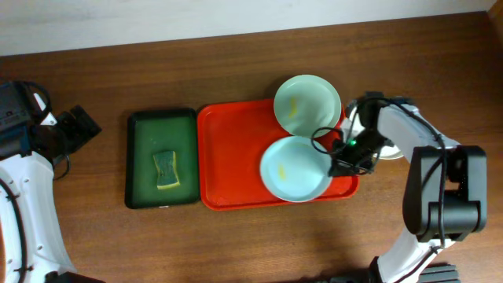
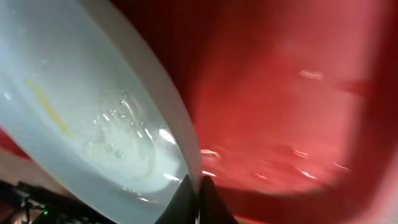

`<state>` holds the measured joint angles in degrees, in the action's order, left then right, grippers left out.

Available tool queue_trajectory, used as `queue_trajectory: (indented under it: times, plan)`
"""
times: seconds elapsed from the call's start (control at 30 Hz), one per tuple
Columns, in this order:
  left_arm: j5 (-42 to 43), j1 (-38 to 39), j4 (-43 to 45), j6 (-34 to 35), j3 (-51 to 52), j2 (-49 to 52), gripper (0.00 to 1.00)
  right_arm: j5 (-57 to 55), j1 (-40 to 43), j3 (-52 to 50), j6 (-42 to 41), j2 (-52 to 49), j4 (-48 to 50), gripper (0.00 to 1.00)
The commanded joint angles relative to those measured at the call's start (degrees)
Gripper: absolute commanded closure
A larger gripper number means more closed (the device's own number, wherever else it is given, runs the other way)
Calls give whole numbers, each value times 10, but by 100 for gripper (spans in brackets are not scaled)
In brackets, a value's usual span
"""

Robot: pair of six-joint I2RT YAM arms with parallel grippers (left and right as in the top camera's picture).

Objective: Clean dirty plates on tray and stack at the side
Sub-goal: 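Grasp the lower pale green plate rim with the right gripper and drag it left, then hold the pale green plate rim with the right gripper in the tray center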

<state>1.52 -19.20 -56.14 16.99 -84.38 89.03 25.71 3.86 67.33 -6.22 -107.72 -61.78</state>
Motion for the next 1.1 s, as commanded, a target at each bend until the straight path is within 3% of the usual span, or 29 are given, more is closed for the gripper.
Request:
queue_trajectory:
  times: [0.0,0.13,0.23,0.3,0.37,0.47,0.63,0.73,0.87,0.9,0.93,1.03,1.07]
  plan:
    - [4,-3,1,6,-2,-2,1,60,-70,-4,-77,5,39,96]
    - [4,-3,1,6,-2,-2,1,52,-162,-4,-237,5,149,96]
    - [4,-3,1,6,-2,-2,1,-63,-220,-4,-365,5,179,96]
    - [4,-3,1,6,-2,-2,1,-100,-237,-4,-384,5,179,96]
    - [4,-3,1,6,-2,-2,1,-104,-242,-4,-385,5,181,96]
    - [4,-3,1,6,-2,-2,1,-104,-240,-3,-365,5,194,73]
    - [4,-3,1,6,-2,-2,1,-103,-240,30,-235,6,196,64]
    - [4,-3,1,6,-2,-2,1,-103,-240,101,-184,9,130,60]
    - [4,-3,1,6,-2,-2,1,-130,-240,228,-152,17,-45,59]
    - [4,-3,1,6,-2,-2,1,-131,-240,241,-152,17,-65,44]
    - [4,-3,1,6,-2,-2,1,-129,-239,247,-152,17,-66,2]
    - [4,-3,1,6,-2,-2,1,-130,-239,247,-151,16,-50,2]
    - [4,-3,1,6,-2,-2,1,-132,-239,247,-151,16,-49,10]
